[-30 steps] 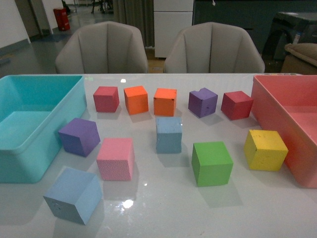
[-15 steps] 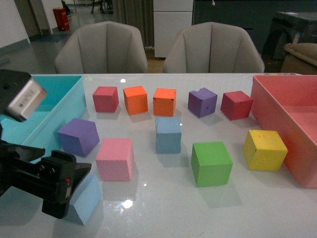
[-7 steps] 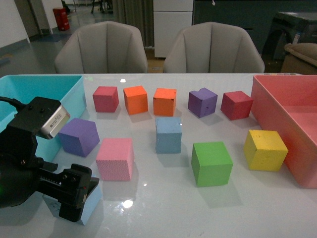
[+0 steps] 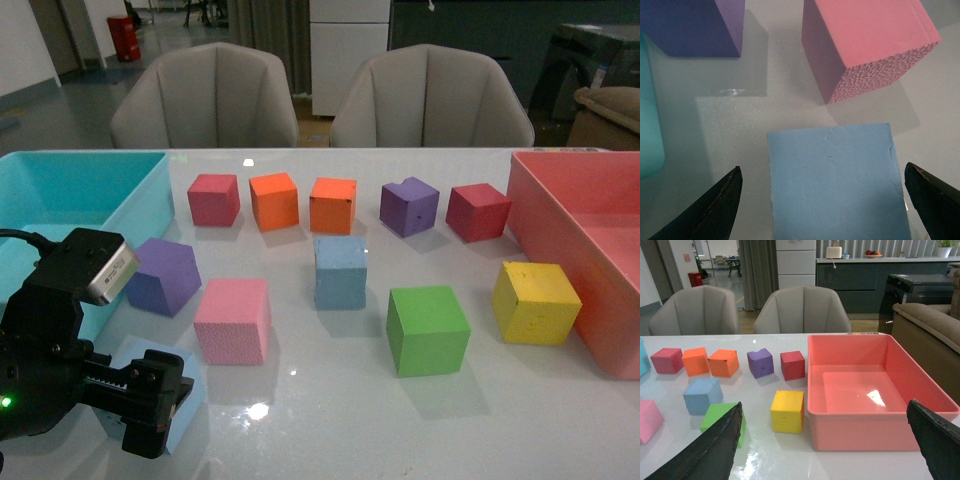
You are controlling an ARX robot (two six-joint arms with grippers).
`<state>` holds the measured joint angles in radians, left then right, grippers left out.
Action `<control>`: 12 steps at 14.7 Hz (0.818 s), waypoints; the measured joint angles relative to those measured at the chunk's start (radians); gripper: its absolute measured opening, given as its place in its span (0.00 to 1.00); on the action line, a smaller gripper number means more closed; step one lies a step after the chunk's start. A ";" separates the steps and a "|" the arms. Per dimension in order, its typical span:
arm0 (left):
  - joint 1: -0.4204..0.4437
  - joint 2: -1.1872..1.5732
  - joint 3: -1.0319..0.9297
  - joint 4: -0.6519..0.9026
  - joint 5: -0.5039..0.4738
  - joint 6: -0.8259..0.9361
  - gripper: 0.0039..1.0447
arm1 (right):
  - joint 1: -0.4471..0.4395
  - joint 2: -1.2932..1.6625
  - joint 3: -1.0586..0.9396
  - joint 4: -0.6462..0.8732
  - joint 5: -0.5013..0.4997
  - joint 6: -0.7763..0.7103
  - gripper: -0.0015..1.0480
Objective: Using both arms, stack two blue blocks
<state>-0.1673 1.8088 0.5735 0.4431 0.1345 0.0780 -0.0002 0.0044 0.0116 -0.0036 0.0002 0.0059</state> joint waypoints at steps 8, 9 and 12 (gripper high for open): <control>-0.001 0.093 0.008 0.026 -0.008 -0.026 0.94 | 0.000 0.000 0.000 0.000 0.000 0.000 0.94; -0.001 0.103 0.011 0.029 -0.009 -0.029 0.94 | 0.000 0.000 0.000 0.000 0.000 0.000 0.94; -0.003 0.115 0.018 0.041 -0.014 -0.032 0.89 | 0.000 0.000 0.000 0.000 0.000 0.000 0.94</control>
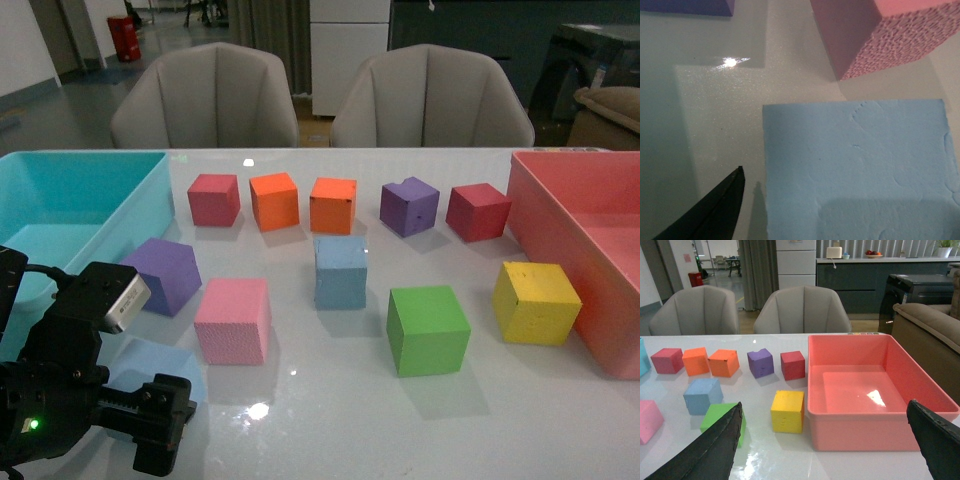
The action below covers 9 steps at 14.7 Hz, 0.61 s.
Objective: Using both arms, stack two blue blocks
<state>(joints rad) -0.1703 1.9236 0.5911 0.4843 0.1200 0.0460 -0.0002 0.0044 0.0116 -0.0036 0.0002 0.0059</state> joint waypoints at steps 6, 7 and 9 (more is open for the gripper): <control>-0.099 -0.202 0.034 -0.159 -0.033 -0.013 0.48 | 0.000 0.000 0.000 0.000 0.000 0.000 0.94; -0.126 -0.225 0.078 -0.191 -0.041 -0.020 0.48 | 0.000 0.000 0.000 0.000 0.000 0.000 0.94; -0.192 -0.211 0.212 -0.266 -0.106 -0.071 0.47 | 0.000 0.000 0.000 0.000 0.000 0.000 0.94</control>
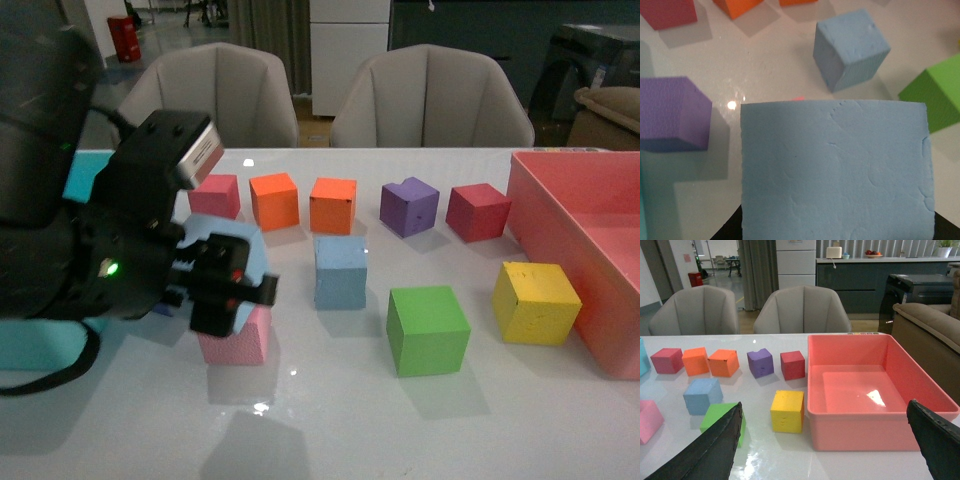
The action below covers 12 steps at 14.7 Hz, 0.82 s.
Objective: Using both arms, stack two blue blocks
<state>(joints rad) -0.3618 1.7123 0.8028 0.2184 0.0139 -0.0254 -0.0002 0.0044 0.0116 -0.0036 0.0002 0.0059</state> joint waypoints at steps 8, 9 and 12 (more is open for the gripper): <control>-0.146 0.368 0.565 -0.270 -0.182 -0.254 0.47 | 0.000 0.000 0.000 0.000 0.000 0.000 0.94; -0.156 0.397 0.612 -0.296 -0.197 -0.279 0.47 | 0.000 0.000 0.000 0.000 0.000 0.000 0.94; -0.179 0.482 0.734 -0.356 -0.235 -0.324 0.47 | 0.000 0.000 0.000 0.000 0.000 0.000 0.94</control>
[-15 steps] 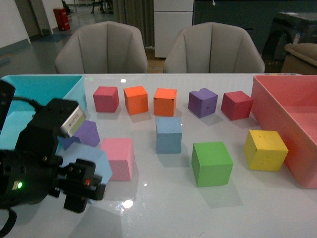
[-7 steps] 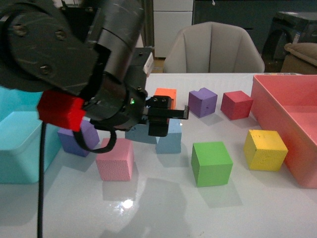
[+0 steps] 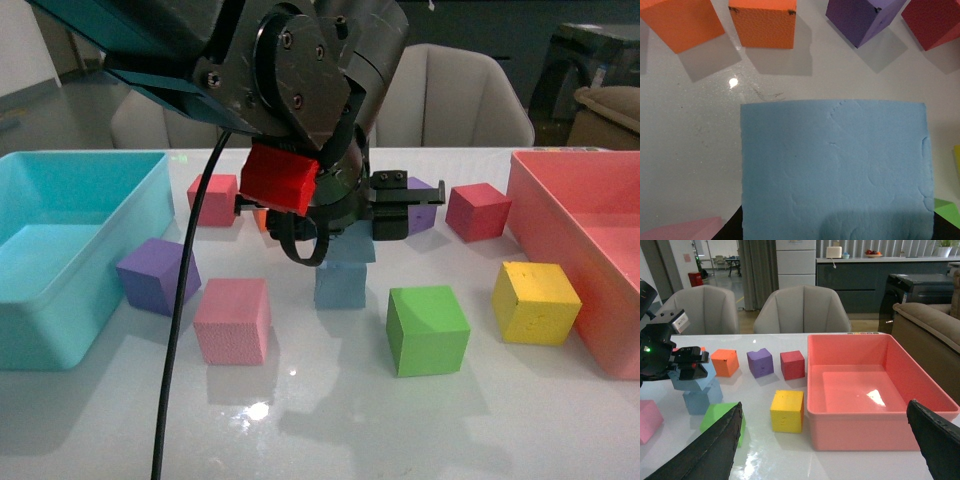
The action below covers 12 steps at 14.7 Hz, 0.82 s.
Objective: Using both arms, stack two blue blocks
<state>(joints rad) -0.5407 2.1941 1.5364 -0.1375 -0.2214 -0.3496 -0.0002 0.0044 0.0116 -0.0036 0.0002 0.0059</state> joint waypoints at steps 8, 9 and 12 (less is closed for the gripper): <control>-0.006 0.073 0.069 0.008 -0.069 -0.020 0.46 | 0.000 0.000 0.000 0.000 0.000 0.000 0.94; -0.006 0.079 0.072 0.008 -0.071 -0.020 0.46 | 0.000 0.000 0.000 0.000 0.000 0.000 0.94; -0.005 0.109 0.086 0.028 -0.101 0.006 0.47 | 0.000 0.000 0.000 0.000 0.000 0.000 0.94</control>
<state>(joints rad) -0.5453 2.3035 1.6222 -0.1093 -0.3225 -0.3431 -0.0002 0.0044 0.0116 -0.0036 0.0002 0.0059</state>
